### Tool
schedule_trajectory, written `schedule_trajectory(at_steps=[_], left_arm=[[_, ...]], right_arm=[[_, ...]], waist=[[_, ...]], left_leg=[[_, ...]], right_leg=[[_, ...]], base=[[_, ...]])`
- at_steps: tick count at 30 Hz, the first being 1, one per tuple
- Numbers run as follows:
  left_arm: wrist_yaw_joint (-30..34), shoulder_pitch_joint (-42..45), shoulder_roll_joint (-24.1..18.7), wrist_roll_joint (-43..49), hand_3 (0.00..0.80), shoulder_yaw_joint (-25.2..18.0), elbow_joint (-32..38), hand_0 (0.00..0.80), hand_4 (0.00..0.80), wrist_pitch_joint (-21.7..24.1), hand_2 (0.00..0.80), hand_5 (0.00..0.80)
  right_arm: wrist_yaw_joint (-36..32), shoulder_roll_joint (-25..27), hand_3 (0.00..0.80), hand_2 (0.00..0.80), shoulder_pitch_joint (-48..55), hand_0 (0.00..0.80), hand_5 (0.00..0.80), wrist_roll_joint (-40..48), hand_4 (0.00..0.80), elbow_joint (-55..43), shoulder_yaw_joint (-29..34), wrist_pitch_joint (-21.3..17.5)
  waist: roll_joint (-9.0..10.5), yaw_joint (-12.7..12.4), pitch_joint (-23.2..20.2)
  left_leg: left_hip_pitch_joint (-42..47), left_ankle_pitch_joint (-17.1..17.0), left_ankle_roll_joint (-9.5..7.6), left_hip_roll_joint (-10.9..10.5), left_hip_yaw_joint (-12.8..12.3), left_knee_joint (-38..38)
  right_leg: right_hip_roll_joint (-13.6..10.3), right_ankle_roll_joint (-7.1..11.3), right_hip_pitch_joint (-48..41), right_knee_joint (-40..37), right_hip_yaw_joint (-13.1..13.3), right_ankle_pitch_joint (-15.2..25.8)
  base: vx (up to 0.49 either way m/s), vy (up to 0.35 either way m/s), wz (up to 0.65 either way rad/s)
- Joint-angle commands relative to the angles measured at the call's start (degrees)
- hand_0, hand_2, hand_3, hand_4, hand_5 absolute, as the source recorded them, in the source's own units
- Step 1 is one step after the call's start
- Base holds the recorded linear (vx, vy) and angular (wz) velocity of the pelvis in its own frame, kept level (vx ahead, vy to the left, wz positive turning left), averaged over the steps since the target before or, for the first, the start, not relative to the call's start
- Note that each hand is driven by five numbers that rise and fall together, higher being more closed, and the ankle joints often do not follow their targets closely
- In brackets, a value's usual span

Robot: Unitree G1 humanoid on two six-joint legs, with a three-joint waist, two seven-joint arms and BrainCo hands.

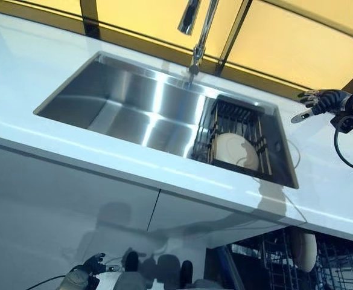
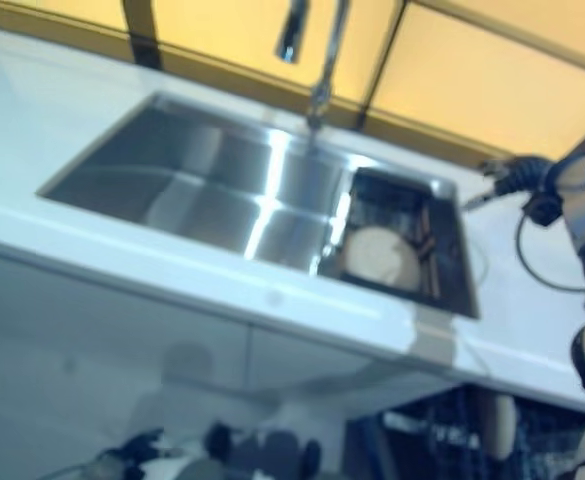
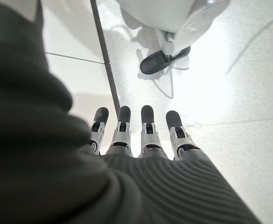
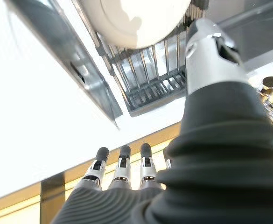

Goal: Take plates into dishwasher

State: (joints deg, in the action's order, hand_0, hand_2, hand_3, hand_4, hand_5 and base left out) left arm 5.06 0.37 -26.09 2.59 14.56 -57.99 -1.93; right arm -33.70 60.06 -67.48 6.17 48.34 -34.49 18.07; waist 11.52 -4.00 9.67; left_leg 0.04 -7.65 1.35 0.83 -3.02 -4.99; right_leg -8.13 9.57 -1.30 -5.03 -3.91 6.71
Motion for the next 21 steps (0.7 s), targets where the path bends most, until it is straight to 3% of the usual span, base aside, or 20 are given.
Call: schedule_trajectory(at_steps=[1, 5, 15, 21], left_arm=[[-0.4, -0.06, -2.2, -1.12, 0.0, 0.48, 0.06, 0.0, 0.0, 0.4, 0.0, 0.0], [-0.81, -0.73, -2.5, -0.39, 0.0, -0.23, 0.42, 0.0, 0.0, -0.24, 0.0, 0.0], [-0.67, 0.58, -1.06, 0.7, 0.0, 1.44, 0.96, 0.0, 0.0, 0.85, 0.0, 0.0], [-1.03, 0.55, -0.28, -0.39, 0.0, 3.2, 1.77, 0.0, 0.0, 2.17, 0.0, 0.0]], right_arm=[[0.34, 3.57, 0.0, 0.0, -11.8, 0.0, 0.0, 0.86, 0.0, 0.1, -5.42, 0.18], [-0.38, 3.64, 0.0, 0.0, -11.29, 0.0, 0.0, 1.23, 0.0, -1.81, -5.39, 1.14], [-3.19, -0.35, 0.0, 0.0, -10.65, 0.0, 0.0, 1.36, 0.0, -3.47, -6.95, 3.55], [-3.64, -2.13, 0.0, 0.0, -11.66, 0.0, 0.0, 1.32, 0.0, -2.32, -7.86, 4.12]], waist=[[-1.59, -1.91, 0.8], [-1.26, -1.83, 0.93], [-2.23, -3.83, 0.01], [-3.42, -4.13, 1.54]], left_leg=[[4.59, 11.53, -1.98, -2.18, 0.47, 2.22], [4.31, 11.88, -2.34, -1.88, 1.96, 3.02], [4.83, 9.19, 1.07, 1.59, 1.78, 0.25], [3.47, 7.31, 2.74, 3.2, 1.88, -0.01]], right_leg=[[-1.99, 2.5, 5.82, 0.75, -0.88, 7.48], [-1.18, 2.08, 5.07, 1.18, 0.82, 6.07], [0.87, -0.52, -0.19, 0.03, -3.31, 0.43], [1.48, -1.78, -0.02, 0.03, -5.13, -0.49]], base=[[0.121, -0.165, -0.01], [0.134, -0.216, 0.03], [0.115, -0.176, 0.14], [0.016, -0.091, 0.21]])
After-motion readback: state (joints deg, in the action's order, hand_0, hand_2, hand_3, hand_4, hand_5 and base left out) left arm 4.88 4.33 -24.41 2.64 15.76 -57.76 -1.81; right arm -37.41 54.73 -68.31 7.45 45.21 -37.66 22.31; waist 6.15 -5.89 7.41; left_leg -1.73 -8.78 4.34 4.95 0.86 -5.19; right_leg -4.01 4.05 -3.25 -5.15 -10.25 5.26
